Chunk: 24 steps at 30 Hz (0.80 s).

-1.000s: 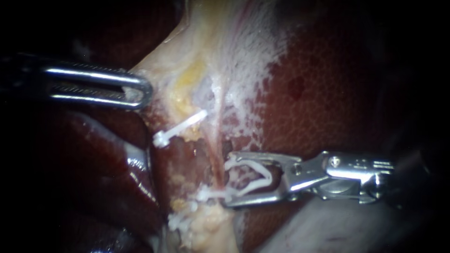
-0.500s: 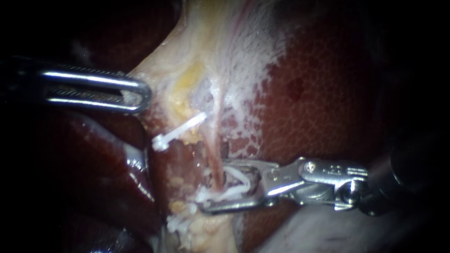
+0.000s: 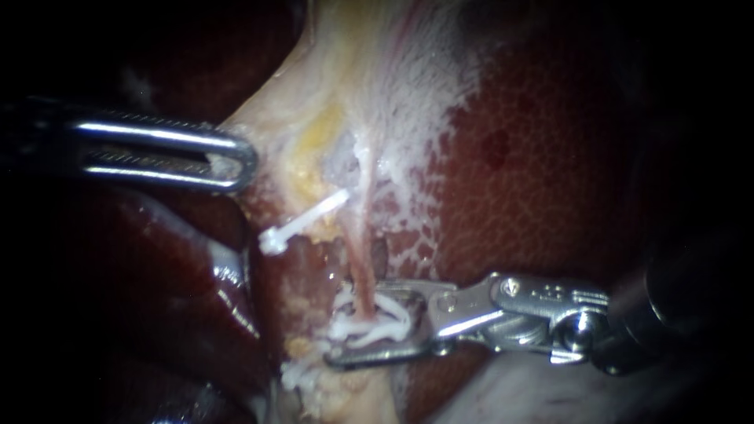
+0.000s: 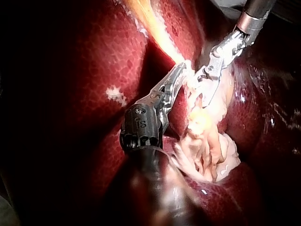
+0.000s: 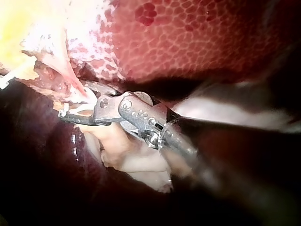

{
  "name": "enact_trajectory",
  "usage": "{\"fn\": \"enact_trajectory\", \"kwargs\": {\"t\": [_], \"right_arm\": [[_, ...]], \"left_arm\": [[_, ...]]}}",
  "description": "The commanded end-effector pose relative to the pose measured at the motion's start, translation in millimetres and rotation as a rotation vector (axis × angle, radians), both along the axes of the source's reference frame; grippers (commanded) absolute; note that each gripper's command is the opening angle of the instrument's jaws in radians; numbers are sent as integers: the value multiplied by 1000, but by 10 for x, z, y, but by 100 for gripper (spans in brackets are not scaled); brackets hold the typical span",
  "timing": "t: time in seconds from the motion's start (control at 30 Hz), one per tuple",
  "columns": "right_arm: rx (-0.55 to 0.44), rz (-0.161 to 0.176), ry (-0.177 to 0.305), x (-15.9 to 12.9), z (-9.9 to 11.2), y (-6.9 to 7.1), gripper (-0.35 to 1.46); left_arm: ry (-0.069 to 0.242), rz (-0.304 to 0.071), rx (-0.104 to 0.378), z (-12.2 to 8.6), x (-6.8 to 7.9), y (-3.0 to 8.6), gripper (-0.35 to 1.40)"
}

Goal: Clipping second clip right tube

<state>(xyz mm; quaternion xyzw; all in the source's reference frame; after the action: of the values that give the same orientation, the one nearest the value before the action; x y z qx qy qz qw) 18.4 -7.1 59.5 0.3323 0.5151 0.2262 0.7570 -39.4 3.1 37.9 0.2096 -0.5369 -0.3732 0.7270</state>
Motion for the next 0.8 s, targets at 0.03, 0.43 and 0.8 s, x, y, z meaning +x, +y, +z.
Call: {"fn": "enact_trajectory", "kwargs": {"t": [0.03,0.43,0.8], "right_arm": [[10,3,-3,-1,0,1,27],[37,6,-9,-12,7,4,-23],[37,5,-9,-12,7,4,-22]], "left_arm": [[0,0,0,1,0,0,-35],[0,1,-1,3,0,0,-35],[0,1,-1,3,0,0,-35]]}}
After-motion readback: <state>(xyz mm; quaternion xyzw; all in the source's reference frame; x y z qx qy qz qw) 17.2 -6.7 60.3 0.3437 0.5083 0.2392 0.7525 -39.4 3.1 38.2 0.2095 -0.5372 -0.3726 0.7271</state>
